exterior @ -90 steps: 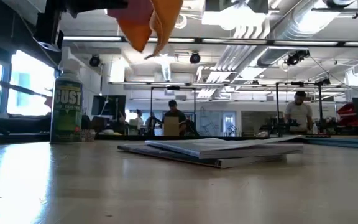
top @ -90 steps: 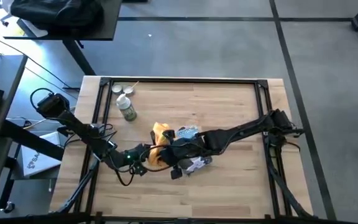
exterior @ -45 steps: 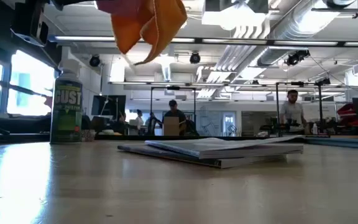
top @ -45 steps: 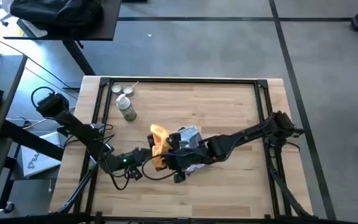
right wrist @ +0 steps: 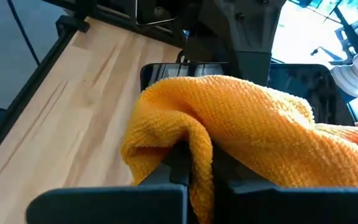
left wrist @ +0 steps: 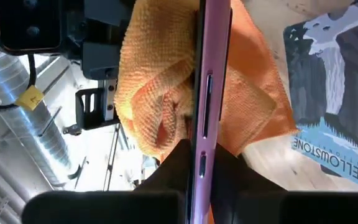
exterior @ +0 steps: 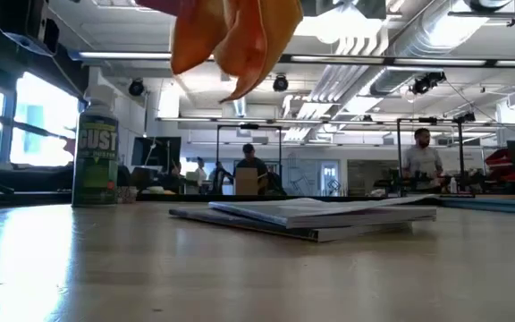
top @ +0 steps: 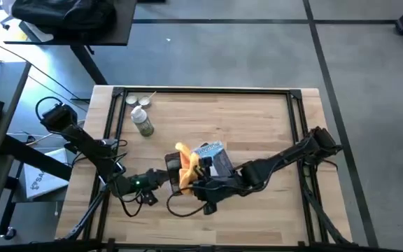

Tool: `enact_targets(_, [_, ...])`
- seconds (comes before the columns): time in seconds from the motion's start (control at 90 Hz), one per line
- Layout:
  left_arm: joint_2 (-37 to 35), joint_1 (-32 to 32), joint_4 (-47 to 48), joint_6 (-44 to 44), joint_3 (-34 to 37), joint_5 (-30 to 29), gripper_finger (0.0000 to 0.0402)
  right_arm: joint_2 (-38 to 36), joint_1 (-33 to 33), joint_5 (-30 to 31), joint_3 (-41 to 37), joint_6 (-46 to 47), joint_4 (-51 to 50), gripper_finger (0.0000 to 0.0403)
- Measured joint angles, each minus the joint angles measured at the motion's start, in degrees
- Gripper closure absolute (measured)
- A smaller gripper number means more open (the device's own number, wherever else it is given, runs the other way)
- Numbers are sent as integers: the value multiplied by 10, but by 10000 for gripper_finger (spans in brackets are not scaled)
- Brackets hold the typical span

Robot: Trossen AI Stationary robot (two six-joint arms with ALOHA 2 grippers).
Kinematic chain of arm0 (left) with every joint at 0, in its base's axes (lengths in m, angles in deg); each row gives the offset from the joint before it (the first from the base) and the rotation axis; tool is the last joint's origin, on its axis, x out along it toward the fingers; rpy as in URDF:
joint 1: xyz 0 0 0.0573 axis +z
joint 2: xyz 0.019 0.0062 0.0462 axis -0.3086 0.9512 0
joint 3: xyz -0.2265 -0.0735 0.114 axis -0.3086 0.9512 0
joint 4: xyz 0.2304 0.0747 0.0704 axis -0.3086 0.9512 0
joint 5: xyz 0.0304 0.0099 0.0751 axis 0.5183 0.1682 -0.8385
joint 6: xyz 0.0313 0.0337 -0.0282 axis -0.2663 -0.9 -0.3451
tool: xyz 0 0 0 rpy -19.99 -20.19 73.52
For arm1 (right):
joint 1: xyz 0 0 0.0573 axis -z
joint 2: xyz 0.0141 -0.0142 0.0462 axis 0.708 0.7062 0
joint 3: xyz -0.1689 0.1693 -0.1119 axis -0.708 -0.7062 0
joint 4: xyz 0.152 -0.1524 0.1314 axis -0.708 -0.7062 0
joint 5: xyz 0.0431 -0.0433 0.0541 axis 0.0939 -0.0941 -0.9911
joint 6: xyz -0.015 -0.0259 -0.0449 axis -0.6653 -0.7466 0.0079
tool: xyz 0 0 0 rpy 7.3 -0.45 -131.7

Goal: Apply microfiber cloth
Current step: Wipe the front and back of the cellphone using the orange microfiber cloth

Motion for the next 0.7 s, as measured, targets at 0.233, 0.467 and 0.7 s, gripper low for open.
enact_targets(0.233, [0,20,-5,1,0,10,392,8,5,-21,0,-25,58,403])
enact_targets(0.467, [-1,42,-14,6,0,49,392,23,15,-33,0,-39,116,403])
enact_targets(0.7, [0,58,-16,17,0,58,392,41,21,-57,2,-52,153,403])
